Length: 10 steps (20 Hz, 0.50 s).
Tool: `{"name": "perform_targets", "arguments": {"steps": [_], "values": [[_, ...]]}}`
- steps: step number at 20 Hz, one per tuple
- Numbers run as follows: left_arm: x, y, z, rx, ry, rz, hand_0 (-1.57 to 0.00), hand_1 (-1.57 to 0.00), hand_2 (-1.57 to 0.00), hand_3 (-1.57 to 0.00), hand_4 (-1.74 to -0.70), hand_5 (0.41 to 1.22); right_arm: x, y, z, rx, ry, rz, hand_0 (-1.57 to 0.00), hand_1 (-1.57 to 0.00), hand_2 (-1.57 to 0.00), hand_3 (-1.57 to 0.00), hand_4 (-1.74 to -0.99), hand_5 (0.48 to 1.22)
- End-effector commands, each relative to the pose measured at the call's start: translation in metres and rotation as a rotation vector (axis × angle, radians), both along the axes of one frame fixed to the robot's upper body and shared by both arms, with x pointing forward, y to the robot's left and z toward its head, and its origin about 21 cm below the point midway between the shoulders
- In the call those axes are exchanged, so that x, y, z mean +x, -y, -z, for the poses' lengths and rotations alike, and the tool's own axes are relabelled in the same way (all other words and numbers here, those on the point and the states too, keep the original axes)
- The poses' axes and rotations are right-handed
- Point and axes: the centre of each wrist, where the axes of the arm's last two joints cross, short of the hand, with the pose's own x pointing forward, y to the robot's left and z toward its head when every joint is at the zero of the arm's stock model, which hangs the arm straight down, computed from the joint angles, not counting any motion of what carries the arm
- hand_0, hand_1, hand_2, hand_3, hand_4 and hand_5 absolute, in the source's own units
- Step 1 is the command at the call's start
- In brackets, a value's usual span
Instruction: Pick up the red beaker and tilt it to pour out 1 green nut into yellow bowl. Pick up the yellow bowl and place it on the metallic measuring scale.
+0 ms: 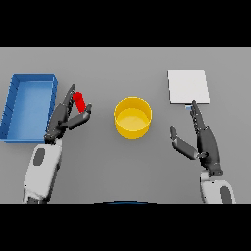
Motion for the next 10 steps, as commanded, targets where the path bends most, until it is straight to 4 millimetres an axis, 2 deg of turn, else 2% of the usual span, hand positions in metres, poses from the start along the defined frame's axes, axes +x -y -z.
{"name": "perform_targets", "arguments": {"steps": [1, 5, 10], "values": [[0.004, 0.003, -0.001, 0.004, 0.002, 0.002, 0.0, 0.0, 0.0, 0.0, -1.32, 0.712, 0.0, 0.003, 0.0, 0.007, -0.007, 0.004, 0.0, 0.0, 0.0, 0.0, -1.338, 0.688], [0.017, 0.004, -0.001, 0.012, 0.024, 0.011, 0.0, 0.0, 0.0, 0.0, -1.31, 0.704, 0.0, 0.003, 0.007, 0.01, -0.004, 0.002, 0.0, 0.0, 0.0, 0.0, -1.332, 0.685], [0.029, 0.009, -0.001, 0.008, 0.014, 0.028, 0.0, 0.0, 0.0, 0.0, -1.33, 0.715, 0.0, 0.002, 0.002, 0.0, 0.007, 0.01, 0.0, 0.0, 0.0, 0.0, -1.311, 0.682]]}}
